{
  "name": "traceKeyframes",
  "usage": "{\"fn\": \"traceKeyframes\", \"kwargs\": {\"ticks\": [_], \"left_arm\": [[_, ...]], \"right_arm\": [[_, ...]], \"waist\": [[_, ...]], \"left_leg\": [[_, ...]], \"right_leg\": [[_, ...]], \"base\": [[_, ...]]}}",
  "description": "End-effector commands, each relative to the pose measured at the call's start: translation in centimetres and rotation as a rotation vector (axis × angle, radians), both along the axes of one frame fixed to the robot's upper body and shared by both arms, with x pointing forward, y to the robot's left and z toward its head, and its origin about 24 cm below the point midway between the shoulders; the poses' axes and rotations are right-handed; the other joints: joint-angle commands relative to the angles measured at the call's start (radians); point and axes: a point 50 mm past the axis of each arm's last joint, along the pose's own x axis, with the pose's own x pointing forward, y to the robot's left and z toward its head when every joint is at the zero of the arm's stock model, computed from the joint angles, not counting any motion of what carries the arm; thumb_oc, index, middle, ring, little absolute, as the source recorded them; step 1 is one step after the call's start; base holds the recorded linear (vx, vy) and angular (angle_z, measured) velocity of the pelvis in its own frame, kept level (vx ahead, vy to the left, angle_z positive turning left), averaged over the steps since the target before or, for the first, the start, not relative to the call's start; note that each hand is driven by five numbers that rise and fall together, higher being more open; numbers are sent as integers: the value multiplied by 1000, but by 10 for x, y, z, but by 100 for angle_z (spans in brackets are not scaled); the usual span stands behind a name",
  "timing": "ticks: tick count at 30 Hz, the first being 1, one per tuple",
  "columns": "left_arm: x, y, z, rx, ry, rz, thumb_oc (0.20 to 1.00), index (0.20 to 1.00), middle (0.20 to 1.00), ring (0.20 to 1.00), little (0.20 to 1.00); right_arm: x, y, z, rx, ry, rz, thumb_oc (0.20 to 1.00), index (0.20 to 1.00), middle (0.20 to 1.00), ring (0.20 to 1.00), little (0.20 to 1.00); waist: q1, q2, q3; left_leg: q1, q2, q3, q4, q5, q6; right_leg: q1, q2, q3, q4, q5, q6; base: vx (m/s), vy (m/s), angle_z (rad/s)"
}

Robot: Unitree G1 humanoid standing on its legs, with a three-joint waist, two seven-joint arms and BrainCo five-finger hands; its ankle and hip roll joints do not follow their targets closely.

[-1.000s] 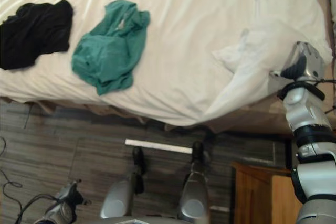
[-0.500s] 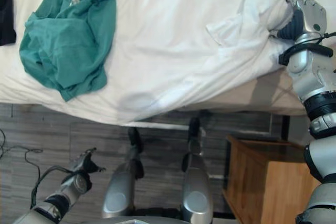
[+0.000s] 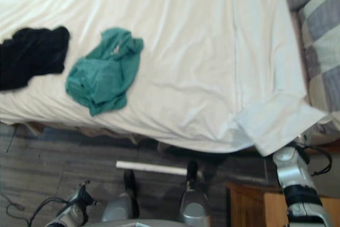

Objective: Tidy up the quilt and then pick up the clothes from the bed and put them into the laundry hamper.

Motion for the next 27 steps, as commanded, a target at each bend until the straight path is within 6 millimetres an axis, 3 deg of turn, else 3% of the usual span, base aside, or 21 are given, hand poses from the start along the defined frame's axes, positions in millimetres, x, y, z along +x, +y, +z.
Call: {"fn": "traceKeyframes", "kwargs": {"ticks": [1,2,5,8,11,12,13,14,15,20,27], "left_arm": [[-11,5,-4,20,71,17,1000,1000,1000,1000,1000],[-24,8,-7,13,103,60,1000,1000,1000,1000,1000],[-43,11,-10,2,142,130,1000,1000,1000,1000,1000],[-57,13,-12,2,168,169,1000,1000,1000,1000,1000],[-75,10,-16,-6,208,226,1000,1000,1000,1000,1000],[-75,9,-16,-7,208,223,1000,1000,1000,1000,1000],[-77,6,-17,-14,217,223,1000,1000,1000,1000,1000],[-76,6,-18,-14,217,222,1000,1000,1000,1000,1000],[-75,3,-18,-20,215,218,1000,1000,1000,1000,1000],[-64,0,-18,-22,193,209,1000,1000,1000,1000,1000],[-41,2,-14,-21,153,147,1000,1000,1000,1000,1000]], "right_arm": [[-59,-14,-45,-41,283,-110,1000,1000,1000,1000,1000],[-77,-13,-50,-69,328,-94,1000,1000,1000,1000,1000],[-103,-12,-52,-72,338,-128,1000,1000,1000,1000,1000],[-119,-15,-47,-77,309,-183,1000,1000,1000,1000,1000],[-129,-25,-14,-160,125,-293,1000,1000,1000,1000,1000],[-130,-25,-12,-162,126,-296,1000,1000,1000,1000,1000],[-123,-27,11,-225,1,-315,1000,1000,1000,1000,1000],[-123,-27,12,-225,1,-316,1000,1000,1000,1000,1000],[-113,-25,33,-274,-121,-318,1000,1000,1000,1000,1000],[-80,-10,79,-319,-409,-269,1000,1000,1000,1000,1000],[-14,9,125,-325,-534,-80,1000,1000,1000,1000,1000]], "waist": [[-44,-14,-24],[-69,-25,-42],[-102,-40,-57],[-112,-45,-64],[-141,-54,-75],[-137,-53,-74],[-145,-52,-78],[-144,-51,-78],[-146,-49,-79],[-131,-48,-87],[-78,-41,-86]], "left_leg": [[27,65,-8,9,-54,-59],[43,67,9,5,-62,-58],[66,67,33,4,-74,-56],[86,67,57,4,-84,-53],[115,67,87,2,-94,-50],[117,67,89,1,-95,-50],[126,69,97,1,-99,-49],[126,69,97,1,-100,-49],[136,70,100,1,-106,-49],[145,67,102,1,-109,-46],[148,65,89,2,-110,-46]], "right_leg": [[-70,-88,34,126,-124,109],[-60,-92,44,112,-113,114],[-58,-90,69,97,-97,118],[-65,-87,95,94,-90,118],[-70,-86,124,91,-81,118],[-70,-86,126,91,-81,118],[-68,-88,128,88,-79,118],[-68,-87,129,88,-79,118],[-63,-87,130,85,-78,118],[-59,-90,131,81,-75,118],[-38,-99,111,72,-78,118]], "base": [[72,102,2],[48,62,3],[40,65,-16],[21,40,-22],[54,50,-23],[51,40,-34],[33,26,-37],[59,34,-28],[34,15,-12],[28,7,-4],[35,-15,-14]]}}
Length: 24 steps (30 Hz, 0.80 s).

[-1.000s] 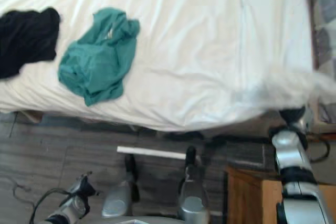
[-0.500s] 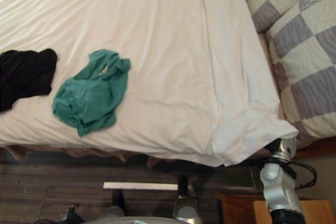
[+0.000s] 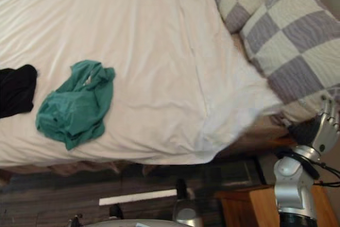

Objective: Tidy up the quilt and then pick up the clothes from the bed and put them into the laundry hamper.

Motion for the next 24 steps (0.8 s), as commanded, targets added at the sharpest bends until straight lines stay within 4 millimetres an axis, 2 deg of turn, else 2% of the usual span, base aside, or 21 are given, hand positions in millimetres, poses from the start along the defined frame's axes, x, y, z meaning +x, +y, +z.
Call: {"fn": "traceKeyframes", "kwargs": {"ticks": [1,7,8,11,14,16,19,20,23,24], "left_arm": [[26,6,4,24,-35,-1,1000,1000,1000,1000,1000],[27,7,4,36,-31,-9,1000,1000,1000,1000,1000],[28,7,5,33,-32,-15,1000,1000,1000,1000,1000],[38,7,7,33,-50,-48,1000,1000,1000,1000,1000],[54,7,11,33,-108,-60,1000,1000,1000,1000,1000],[66,8,15,39,-159,-48,1000,1000,1000,1000,1000],[73,5,17,37,-199,-35,1000,1000,1000,1000,1000],[77,3,18,31,-238,22,1000,1000,1000,1000,1000],[77,5,19,47,-270,125,1000,1000,1000,1000,1000],[78,7,20,61,-282,145,1000,1000,1000,1000,1000]], "right_arm": [[16,-13,63,-137,-162,8,1000,1000,1000,1000,1000],[40,-5,91,-14,-330,96,1000,1000,1000,1000,1000],[49,-3,93,23,-335,133,200,200,200,200,200],[75,6,105,92,-346,220,200,200,200,200,200],[97,2,126,141,-382,217,200,200,200,200,200],[103,-8,139,162,-414,169,200,200,200,200,200],[101,-19,140,182,-431,107,200,200,200,200,200],[97,-24,126,218,-446,57,200,200,200,200,200],[88,-24,69,304,-369,-16,200,200,200,200,200],[82,-16,33,362,-306,-22,200,200,200,200,200]], "waist": [[21,29,23],[54,48,30],[58,50,35],[80,60,77],[103,78,137],[112,97,180],[114,115,220],[108,131,254],[102,140,287],[98,134,293]], "left_leg": [[36,71,-56,3,-60,-39],[13,66,-83,4,-49,-43],[4,65,-90,5,-45,-43],[-48,60,-113,12,-26,-46],[-120,53,-137,49,-17,-46],[-188,50,-147,113,-23,-47],[-244,45,-151,175,-36,-49],[-283,46,-154,209,-47,-49],[-322,48,-163,251,-62,-41],[-331,52,-166,271,-72,-38]], "right_leg": [[-46,-102,-25,75,-72,112],[-33,-112,-47,68,-78,112],[-36,-113,-50,69,-78,112],[-73,-114,-49,83,-80,112],[-137,-121,-39,119,-85,110],[-185,-129,-30,158,-91,106],[-227,-135,-25,191,-101,103],[-270,-134,-17,224,-111,103],[-323,-129,-8,272,-124,98],[-335,-128,-5,291,-132,95]], "base": [[0,0,0],[18,-12,5],[-24,-28,21],[-109,-43,11],[-125,-40,15],[-131,-21,15],[-93,-11,16],[-146,-10,13],[-95,-13,0],[-38,-13,2]]}}
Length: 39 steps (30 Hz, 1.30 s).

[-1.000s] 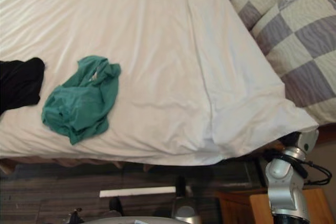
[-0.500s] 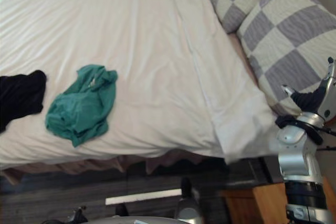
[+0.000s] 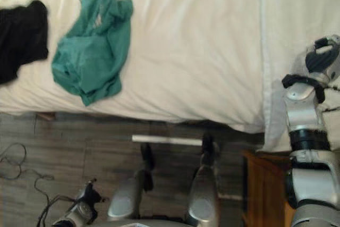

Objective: Tidy up the quilt and then pick up the clothes from the bed and put them into the laundry hamper.

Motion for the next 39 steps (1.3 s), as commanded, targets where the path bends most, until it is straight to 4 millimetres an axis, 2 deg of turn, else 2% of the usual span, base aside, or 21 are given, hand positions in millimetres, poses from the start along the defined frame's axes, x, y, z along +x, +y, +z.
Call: {"fn": "traceKeyframes", "kwargs": {"ticks": [1,4,5,6,8,10,11,12,15,16,17,18,22,27,29,31,32,33,34,35,39], "left_arm": [[-11,21,0,89,22,124,1000,1000,1000,1000,1000],[-5,22,3,111,-3,116,1000,1000,1000,1000,1000],[-5,22,3,112,-3,116,1000,1000,1000,1000,1000],[-2,23,5,123,-20,103,1000,1000,1000,1000,1000],[0,22,6,124,-29,94,1000,1000,1000,1000,1000],[-1,22,6,128,-38,83,1000,1000,1000,1000,1000],[-2,22,6,129,-37,84,1000,1000,1000,1000,1000],[-3,20,6,123,-42,71,1000,1000,1000,1000,1000],[-2,14,5,113,-38,22,1000,1000,1000,1000,1000],[-1,12,5,110,-34,4,1000,1000,1000,1000,1000],[-1,12,5,108,-31,-7,1000,1000,1000,1000,1000],[0,12,4,105,-28,-12,1000,1000,1000,1000,1000],[1,10,3,88,-12,-22,1000,1000,1000,1000,1000],[-20,13,-5,74,65,28,1000,1000,1000,1000,1000],[-18,10,-5,39,45,52,1000,1000,1000,1000,1000],[-13,9,-4,22,21,95,1000,1000,1000,1000,1000],[-13,9,-4,22,21,95,1000,1000,1000,1000,1000],[-17,12,-5,31,32,117,1000,1000,1000,1000,1000],[-18,12,-5,31,33,117,1000,1000,1000,1000,1000],[-21,14,-6,41,47,114,1000,1000,1000,1000,1000],[-16,21,-2,94,49,55,1000,1000,1000,1000,1000]], "right_arm": [[-21,7,-61,65,91,-26,200,200,200,200,200],[-54,21,-145,135,387,-3,200,200,200,200,200],[-54,21,-145,135,387,-2,200,200,200,200,200],[-88,32,-197,187,608,22,200,200,200,200,200],[-103,38,-215,209,692,35,200,200,200,200,200],[-154,55,-261,304,914,67,200,200,200,200,200],[-154,56,-261,304,914,68,200,200,200,200,200],[-189,68,-287,393,1051,72,200,200,200,200,200],[-235,80,-315,500,1266,62,200,200,200,200,200],[-246,83,-320,529,1322,56,862,862,862,862,862],[-255,87,-325,556,1365,53,1000,1000,1000,1000,1000],[-260,89,-328,567,1404,51,1000,1000,1000,1000,1000],[-252,100,-333,585,1434,131,1000,1000,1000,1000,1000],[-212,105,-325,523,1359,257,1000,1000,1000,1000,1000],[-190,103,-318,470,1328,327,1000,1000,1000,1000,1000],[-164,95,-307,382,1305,376,1000,1000,1000,1000,1000],[-164,95,-306,381,1305,377,1000,1000,1000,1000,1000],[-159,96,-304,371,1300,389,1000,1000,1000,1000,1000],[-159,96,-304,370,1301,389,1000,1000,1000,1000,1000],[-158,98,-305,290,1358,443,1000,1000,1000,1000,1000],[-178,93,-313,264,1465,455,1000,1000,1000,1000,1000]], "waist": [[-26,-30,-31],[-45,-46,-36],[-47,-48,-39],[-67,-70,-48],[-75,-81,-54],[-102,-119,-81],[-103,-121,-83],[-116,-140,-118],[-123,-159,-172],[-123,-165,-186],[-122,-172,-197],[-119,-174,-203],[-96,-145,-210],[-62,-129,-236],[-47,-121,-215],[-29,-107,-195],[-31,-106,-194],[-34,-100,-217],[-34,-99,-215],[-31,-100,-231],[-24,-82,-272]], "left_leg": [[-18,94,-82,206,-147,-66],[-20,96,-92,241,-171,-61],[-24,94,-93,238,-163,-60],[-4,92,-93,251,-187,-57],[8,90,-90,252,-194,-55],[74,79,-70,239,-221,-46],[73,76,-70,233,-214,-45],[124,57,-58,201,-219,-35],[189,40,-36,123,-204,-24],[208,35,-33,95,-197,-22],[232,32,-24,61,-187,-21],[246,37,-10,41,-176,-20],[268,27,6,-14,-136,8],[222,-40,-8,57,-158,29],[120,-56,-16,267,-154,-8],[8,-26,-47,428,-58,-113],[6,-25,-50,430,-60,-114],[42,70,-32,350,-72,-87],[49,71,-30,348,-74,-88],[90,138,-16,267,-78,-82],[114,339,-16,32,94,-119]], "right_leg": [[-71,-78,49,235,-201,90],[-58,-84,40,250,-208,89],[-60,-86,39,245,-200,88],[-38,-90,36,241,-199,90],[-24,-94,34,235,-196,93],[45,-95,26,206,-181,102],[45,-98,27,201,-175,102],[87,-100,26,157,-148,108],[124,-103,21,109,-94,108],[129,-105,19,101,-72,108],[131,-103,22,96,-39,108],[124,-103,7,106,-16,108],[128,-42,-37,259,-115,108],[246,26,-74,129,-233,66],[279,27,-34,69,-250,27],[307,1,-53,22,-253,9],[308,2,-55,21,-253,9],[311,-40,-79,14,-241,38],[316,-39,-78,13,-243,38],[316,-71,-93,20,-238,62],[323,-151,-123,35,-236,108]], "base": [[-34,-6,-4],[-34,22,3],[-10,59,5],[12,75,-1],[21,67,4],[48,99,7],[72,158,-2],[60,143,-7],[39,123,-21],[-12,49,-18],[-44,52,-16],[-37,28,-15],[-81,144,-30],[5,79,-7],[-40,84,29],[-149,197,77],[-84,349,80],[10,218,43],[33,363,35],[48,287,25],[92,535,33]]}}
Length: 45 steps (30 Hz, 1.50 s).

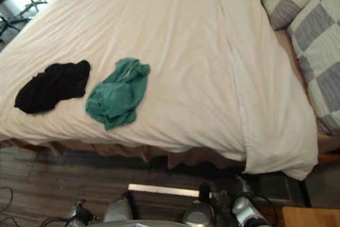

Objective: Tidy up the quilt and then pick up the clothes from the bed and put them into the laundry hamper.

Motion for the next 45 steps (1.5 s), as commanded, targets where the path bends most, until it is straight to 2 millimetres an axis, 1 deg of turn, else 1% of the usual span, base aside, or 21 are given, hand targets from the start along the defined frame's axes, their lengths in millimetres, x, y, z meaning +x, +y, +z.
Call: {"fn": "traceKeyframes", "kwargs": {"ticks": [1,3,5,8,13,16,17,18,19,20,21,22,27,31,34,35,39,40,41,44,45], "left_arm": [[22,19,12,83,-45,-66,1000,1000,1000,1000,1000],[22,19,12,84,-39,-74,1000,1000,1000,1000,1000],[24,27,14,104,-24,-80,1000,1000,1000,1000,1000],[24,33,16,120,-16,-87,1000,1000,1000,1000,1000],[28,34,18,129,10,-148,1000,1000,1000,1000,1000],[37,31,19,135,16,-188,1000,1000,1000,1000,1000],[40,30,20,146,17,-216,1000,1000,1000,1000,1000],[40,15,16,101,-5,-247,1000,1000,1000,1000,1000],[40,15,16,101,-5,-247,1000,1000,1000,1000,1000],[56,-1,19,57,-76,-269,1000,1000,1000,1000,1000],[56,0,19,57,-77,-269,1000,1000,1000,1000,1000],[71,-9,25,38,-133,-275,1000,1000,1000,1000,1000],[70,-15,22,51,-117,-320,1000,1000,1000,1000,1000],[69,-22,20,46,-124,-327,1000,1000,1000,1000,1000],[71,-29,19,36,-120,-354,1000,1000,1000,1000,1000],[72,-30,20,46,-113,-389,1000,1000,1000,1000,1000],[70,-18,21,69,-105,-345,1000,1000,1000,1000,1000],[67,-9,21,83,-98,-318,1000,1000,1000,1000,1000],[68,-7,22,90,-102,-314,1000,1000,1000,1000,1000],[61,0,21,105,-74,-298,1000,1000,1000,1000,1000],[49,3,16,103,-36,-263,1000,1000,1000,1000,1000]], "right_arm": [[-10,2,-5,16,54,1,1000,1000,1000,1000,1000],[-16,2,-8,23,72,-20,1000,1000,1000,1000,1000],[-21,6,-12,35,109,-60,1000,1000,1000,1000,1000],[-11,21,-13,86,73,-49,1000,1000,1000,1000,1000],[-1,44,-14,164,13,-30,1000,1000,1000,1000,1000],[4,48,-13,167,1,-1,1000,1000,1000,1000,1000],[2,42,-12,149,8,-5,1000,1000,1000,1000,1000],[4,36,-11,137,11,-11,1000,1000,1000,1000,1000],[4,36,-11,138,10,-11,1000,1000,1000,1000,1000],[8,25,-7,94,9,-5,1000,1000,1000,1000,1000],[8,26,-7,94,7,-5,1000,1000,1000,1000,1000],[14,16,-3,49,2,-5,1000,1000,1000,1000,1000],[22,15,0,36,-12,4,1000,1000,1000,1000,1000],[18,13,-1,21,-5,19,1000,1000,1000,1000,1000],[10,12,-3,21,14,-5,1000,1000,1000,1000,1000],[5,14,-6,36,31,-13,1000,1000,1000,1000,1000],[12,33,-8,70,31,37,1000,1000,1000,1000,1000],[24,47,-7,90,9,104,1000,1000,1000,1000,1000],[27,50,-6,95,-3,118,1000,1000,1000,1000,1000],[28,50,-5,89,-8,145,1000,1000,1000,1000,1000],[25,44,-5,87,-10,108,1000,1000,1000,1000,1000]], "waist": [[13,6,-12],[16,2,-21],[26,-48,-11],[25,-68,1],[-37,-62,40],[-63,-75,45],[-87,-69,48],[-93,-69,38],[-95,-71,36],[-76,-61,60],[-78,-62,57],[-66,-67,76],[-96,-21,51],[-105,3,17],[-131,8,-2],[-150,-4,-13],[-139,-44,2],[-83,-49,32],[-77,-55,36],[-60,-60,41],[-53,-56,40]], "left_leg": [[62,139,15,-261,211,-65],[48,120,10,-260,197,-65],[42,37,29,-209,122,-49],[75,-22,81,-242,98,-4],[163,-127,109,-314,69,60],[215,-203,111,-312,9,72],[226,-219,104,-297,-24,79],[184,-279,76,-79,-114,88],[178,-281,76,-76,-111,89],[70,-254,71,198,-31,9],[62,-256,69,199,-27,10],[-13,-237,33,341,36,-39],[81,-93,0,97,3,-7],[217,-41,-230,-105,8,-12],[260,-50,-275,-153,-46,-21],[294,-67,-216,-196,-116,-21],[357,-91,-111,-252,-142,-18],[365,-119,-47,-254,-139,5],[347,-138,-43,-253,-128,15],[317,-166,-46,-252,-109,39],[285,-201,-69,-253,-88,70]], "right_leg": [[32,-142,50,82,-151,135],[37,-167,35,93,-134,135],[9,-281,14,185,53,135],[-47,-295,-15,296,66,135],[-152,48,20,326,-150,76],[-198,115,-73,237,-139,69],[-218,130,-45,224,-144,68],[-117,138,10,100,-148,18],[-120,136,9,98,-143,17],[-49,132,16,47,-151,-11],[-54,130,14,45,-147,-12],[-6,123,25,0,-151,-23],[-24,91,124,-16,-129,47],[-85,73,242,-11,-96,107],[-116,50,266,3,-76,130],[-146,18,281,18,-43,135],[-216,-17,247,19,96,135],[-244,-64,77,21,78,135],[-238,-83,37,57,54,135],[-195,-69,53,122,6,135],[-148,-4,143,203,-64,129]], "base": [[141,457,73],[151,443,66],[191,500,83],[84,356,15],[164,437,12],[217,223,30],[384,259,81],[287,189,93],[300,210,78],[69,78,24],[115,158,-16],[57,151,-45],[115,417,-73],[80,484,-115],[-21,387,-108],[-58,375,-30],[-153,249,-39],[-405,322,-144],[-446,383,-143],[-194,202,-47],[-211,265,16]]}}
